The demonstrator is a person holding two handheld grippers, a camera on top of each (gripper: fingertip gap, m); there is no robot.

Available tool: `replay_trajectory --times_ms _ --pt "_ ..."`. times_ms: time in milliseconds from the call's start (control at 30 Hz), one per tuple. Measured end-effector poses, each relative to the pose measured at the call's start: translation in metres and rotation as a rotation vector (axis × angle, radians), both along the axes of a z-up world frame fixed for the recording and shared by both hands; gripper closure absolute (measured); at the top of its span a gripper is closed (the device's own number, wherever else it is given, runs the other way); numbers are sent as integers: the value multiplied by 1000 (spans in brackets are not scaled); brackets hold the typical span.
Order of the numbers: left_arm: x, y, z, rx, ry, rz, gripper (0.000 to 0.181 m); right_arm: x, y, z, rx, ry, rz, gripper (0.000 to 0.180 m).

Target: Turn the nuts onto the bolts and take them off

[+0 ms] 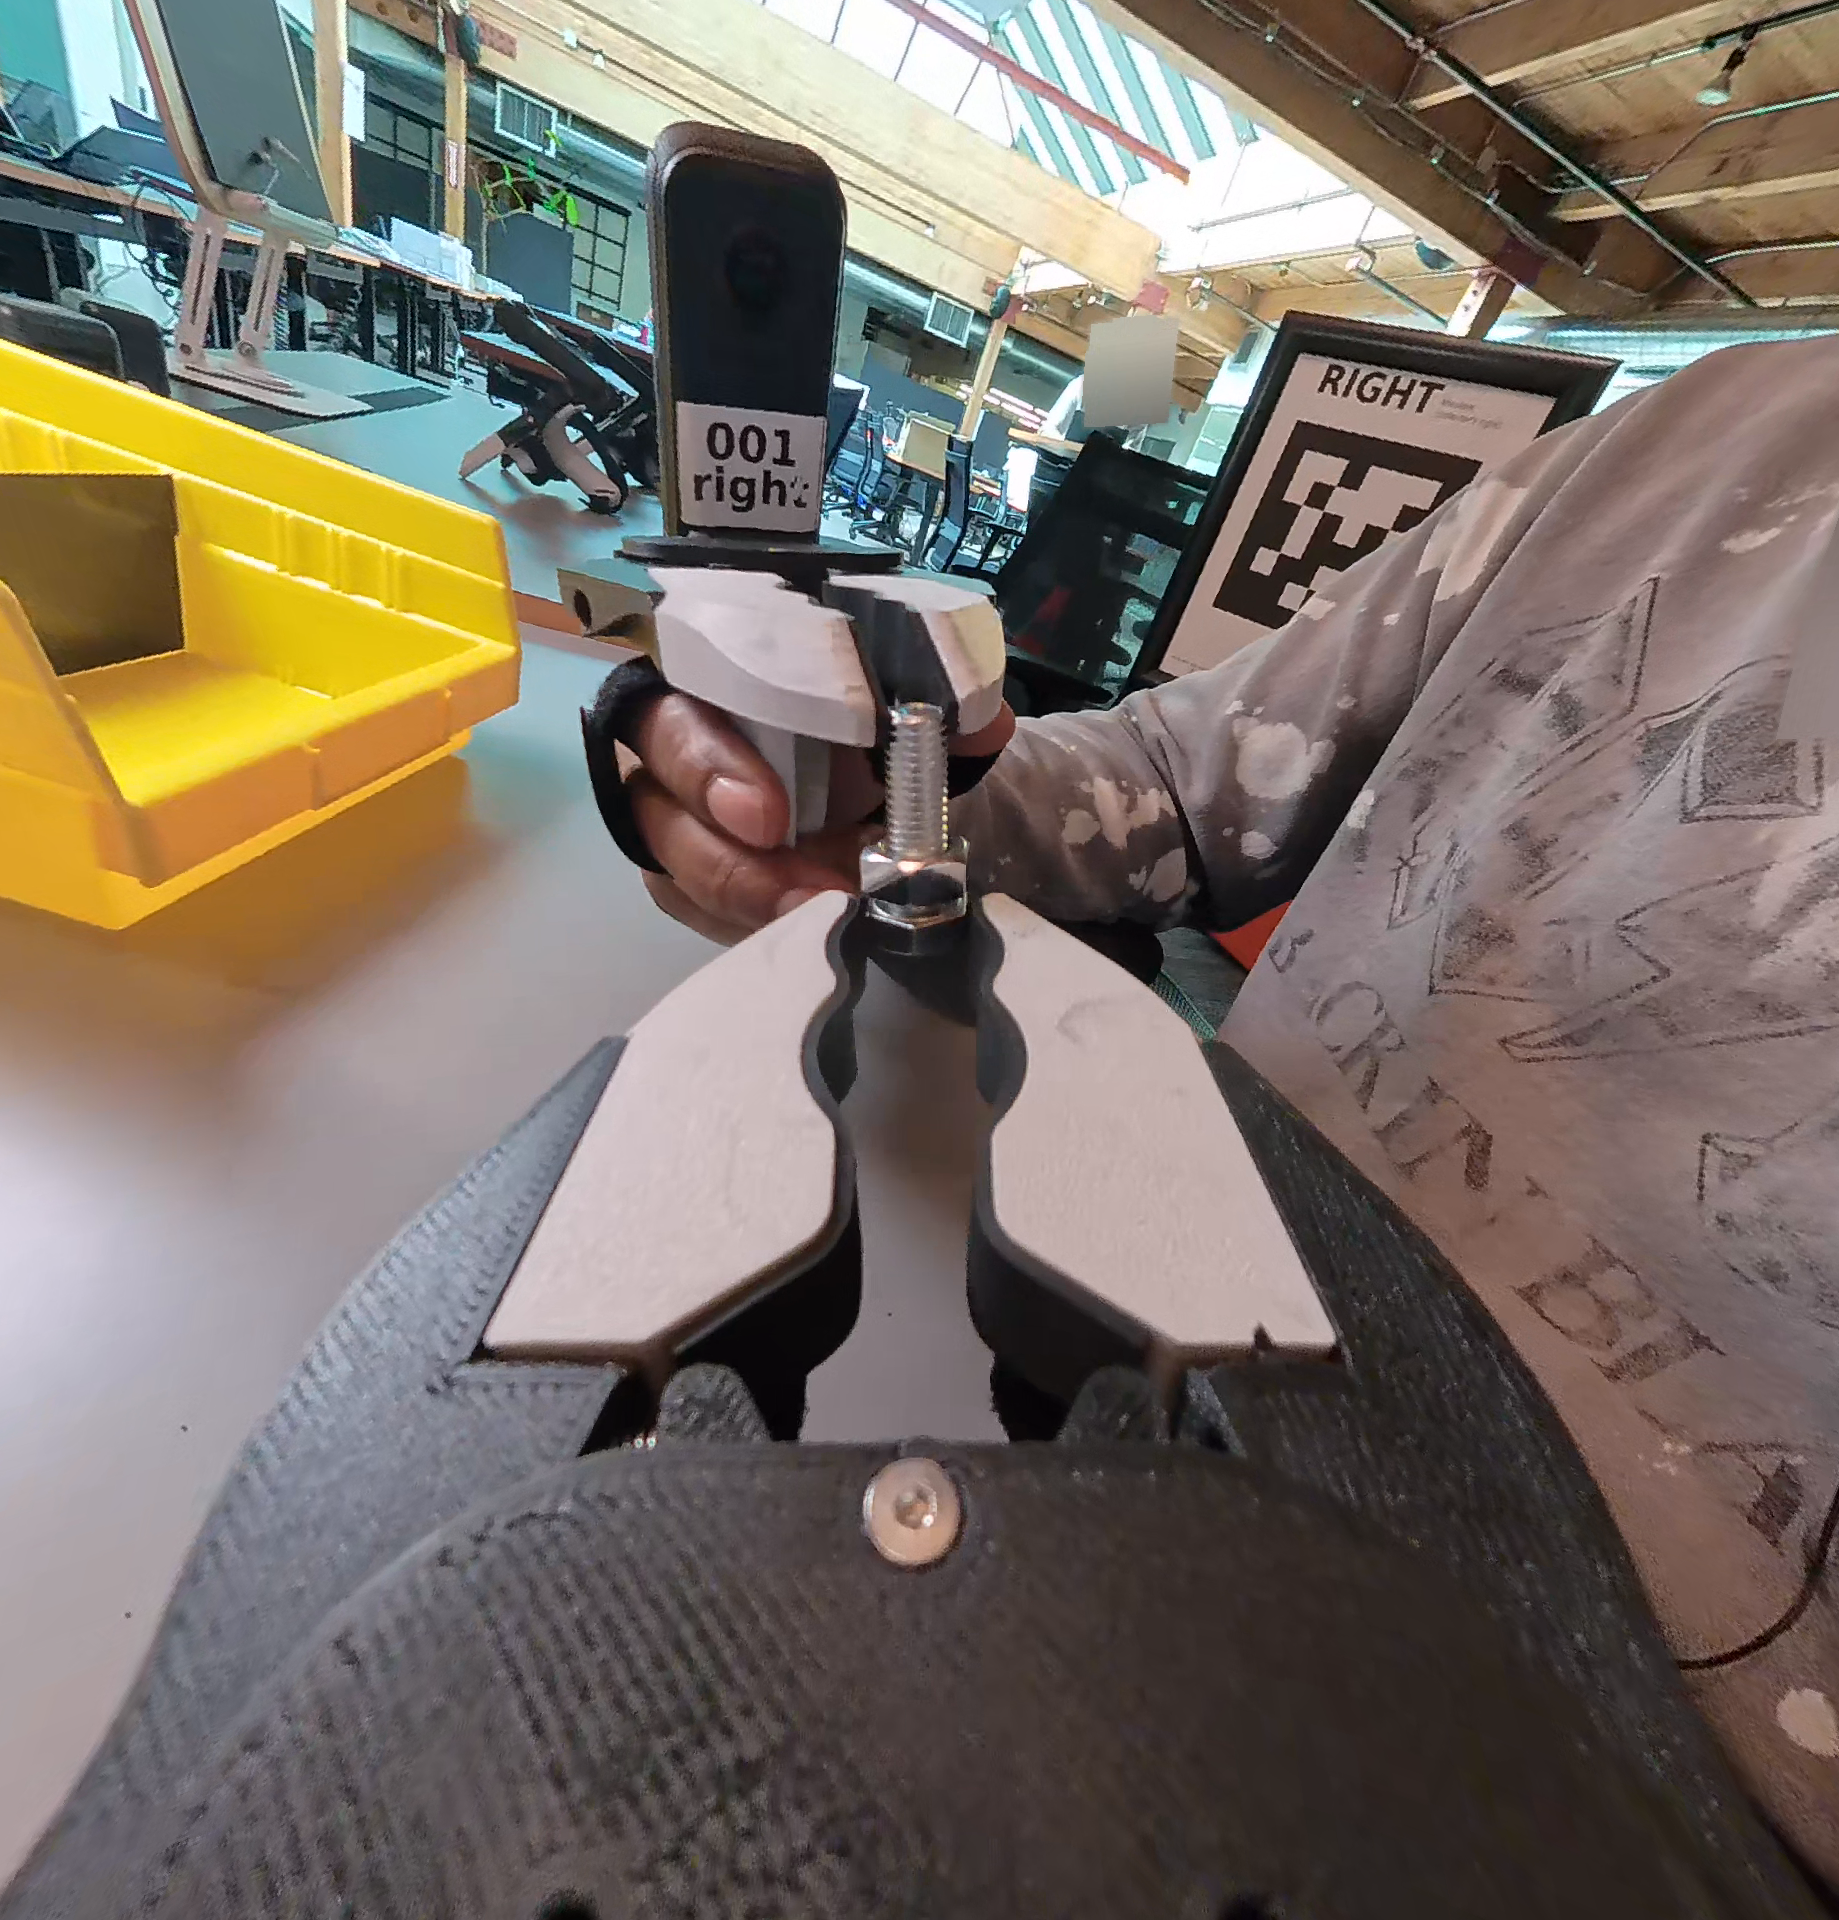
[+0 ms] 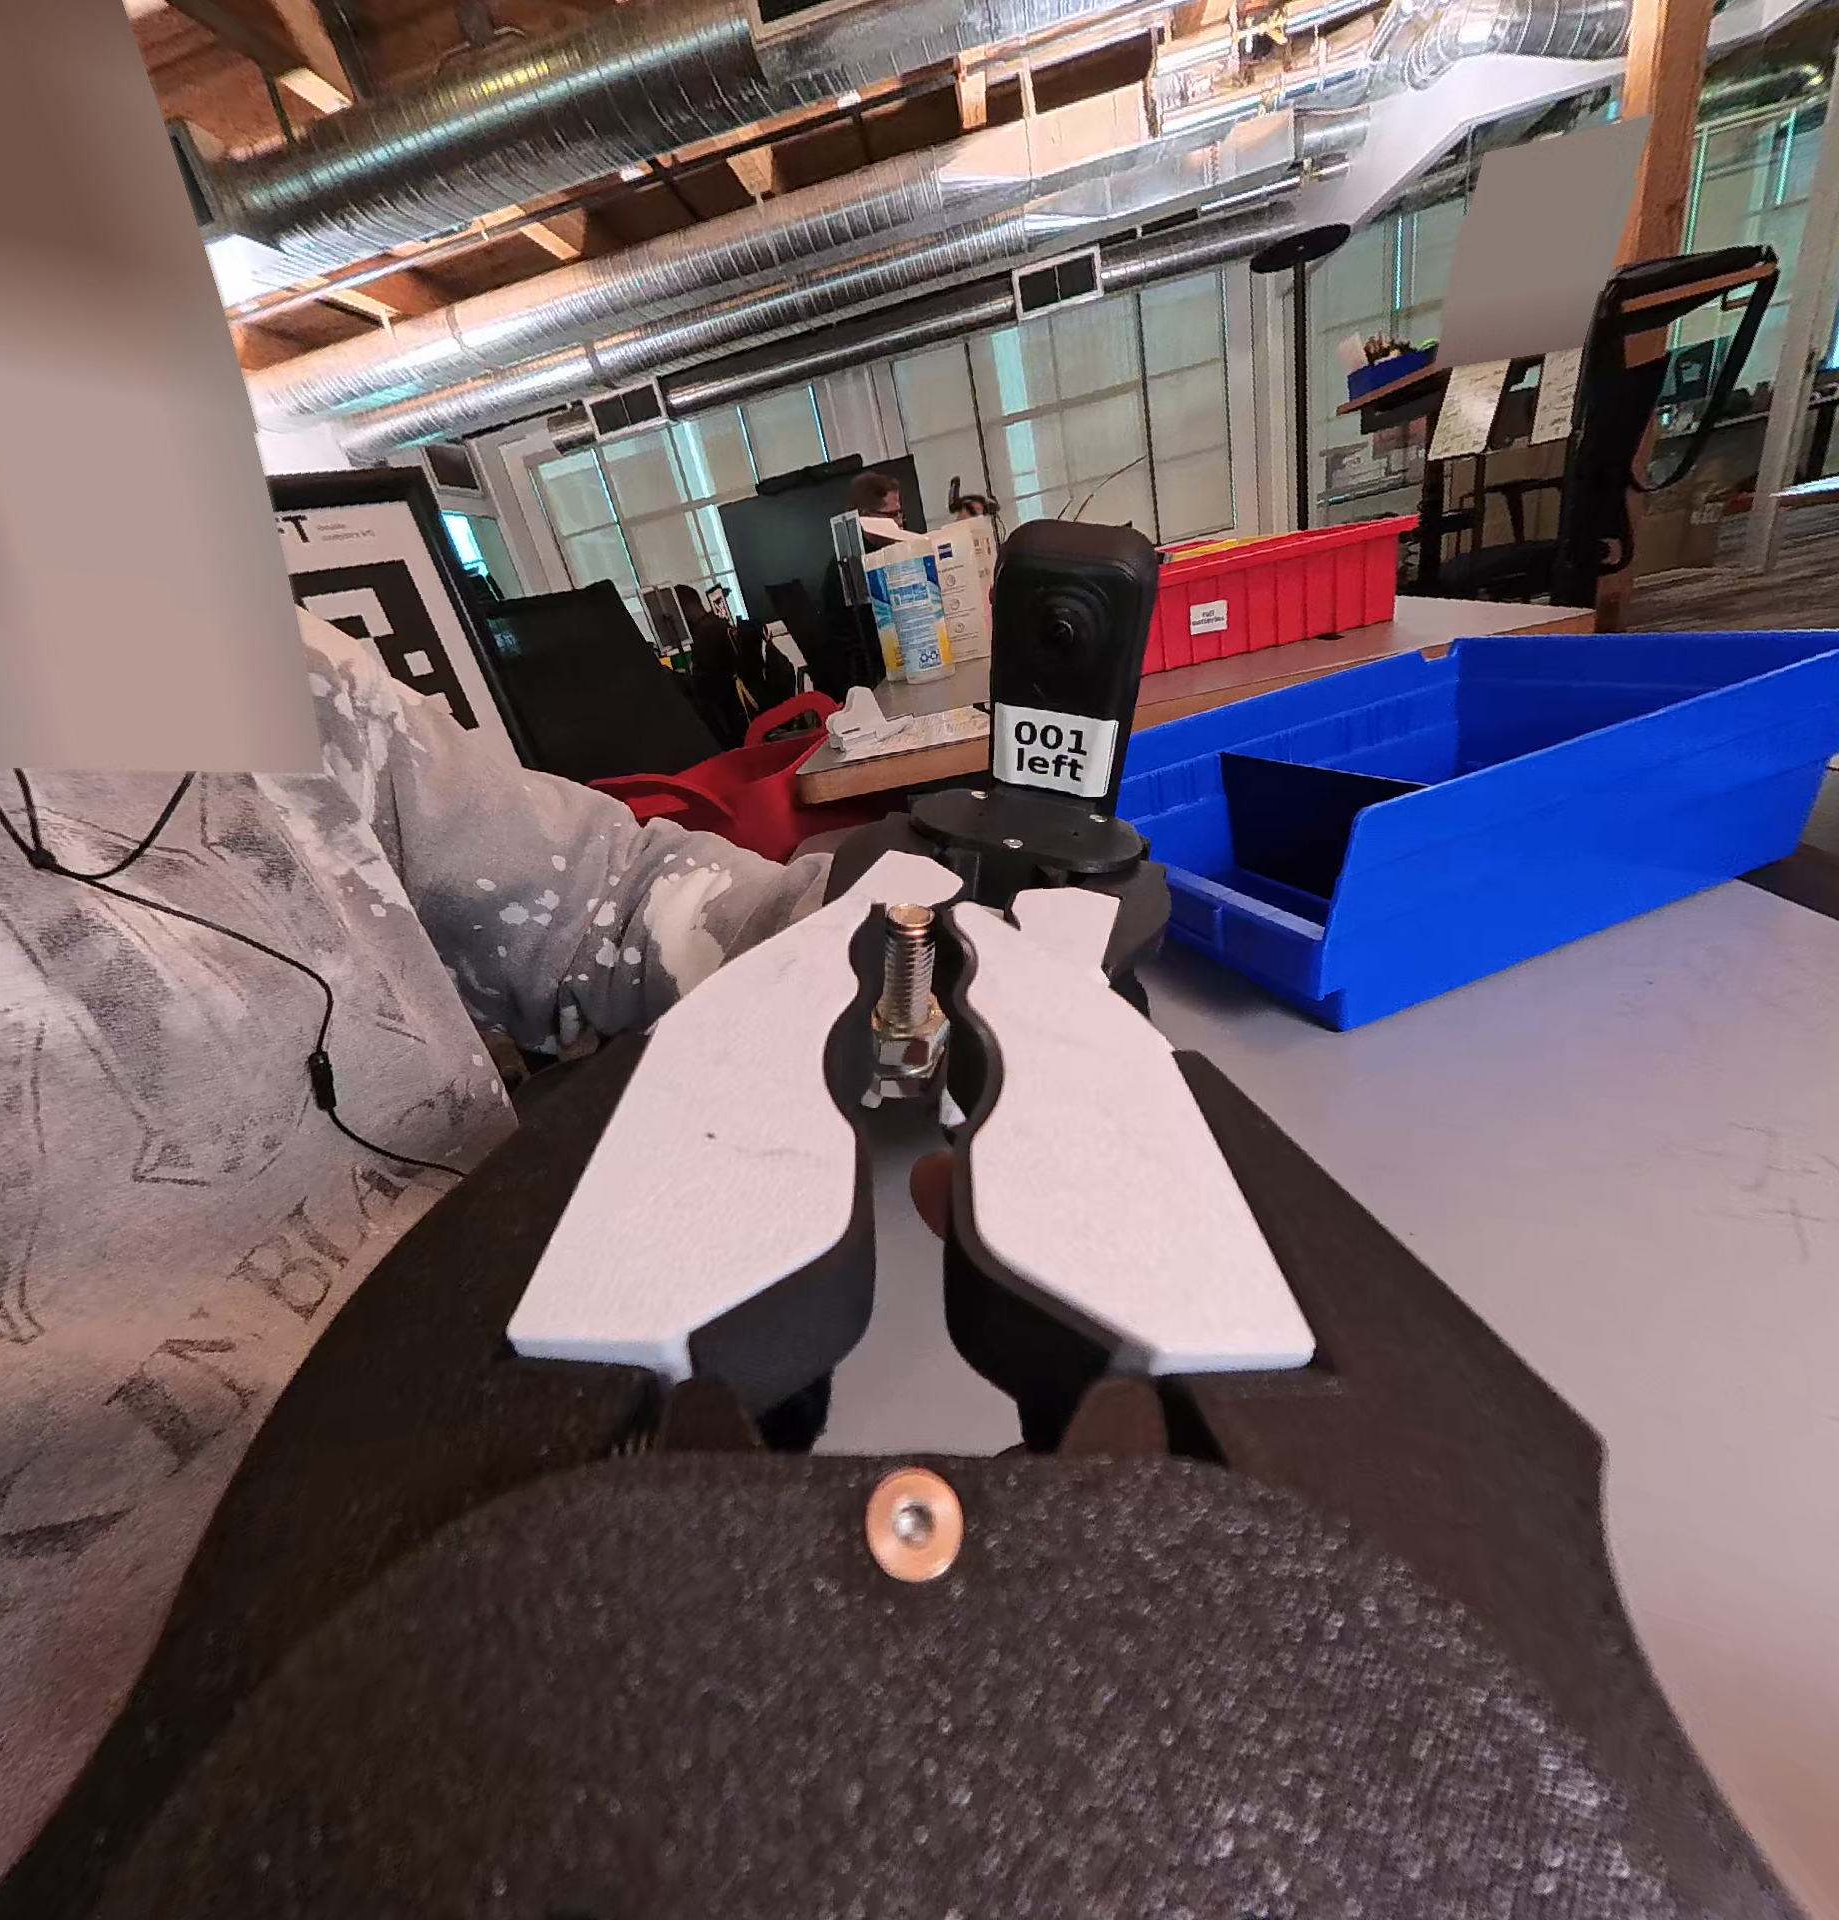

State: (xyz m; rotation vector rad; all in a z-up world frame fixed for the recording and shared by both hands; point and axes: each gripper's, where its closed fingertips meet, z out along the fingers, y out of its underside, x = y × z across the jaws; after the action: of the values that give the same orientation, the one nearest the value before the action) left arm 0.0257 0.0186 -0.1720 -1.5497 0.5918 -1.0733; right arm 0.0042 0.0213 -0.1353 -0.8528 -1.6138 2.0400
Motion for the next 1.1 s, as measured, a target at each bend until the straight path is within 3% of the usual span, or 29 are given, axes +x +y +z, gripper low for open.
replay_trajectory --times_ms 100,200,367,533,567,633,833,967,1033,1100 --pt "-2 4 0 14 28 43 162 -1 3 1 -5 0 -15 171" --pt "-14 19 1 37 58 198 162 -11 17 2 -10 3 -129 169" --pt "-40 37 6 102 134 460 162 -26 28 -6 50 -28 -280 145" --pt "-40 35 15 170 128 493 162 -32 36 -11 90 -57 -326 146" --pt "-44 32 21 193 98 492 162 -33 47 -9 79 -58 -384 167" --pt "-47 28 31 221 49 481 162 -31 70 -4 61 -38 -483 171" --pt "-45 31 27 223 77 504 162 -31 41 8 60 -25 -397 148" --pt "-41 29 32 241 82 506 162 -35 27 6 105 -24 -361 145" --pt "-45 24 40 274 32 494 162 -35 49 10 83 -14 -456 172" --pt "-49 22 47 285 22 507 162 -31 65 16 51 -1 -482 168"
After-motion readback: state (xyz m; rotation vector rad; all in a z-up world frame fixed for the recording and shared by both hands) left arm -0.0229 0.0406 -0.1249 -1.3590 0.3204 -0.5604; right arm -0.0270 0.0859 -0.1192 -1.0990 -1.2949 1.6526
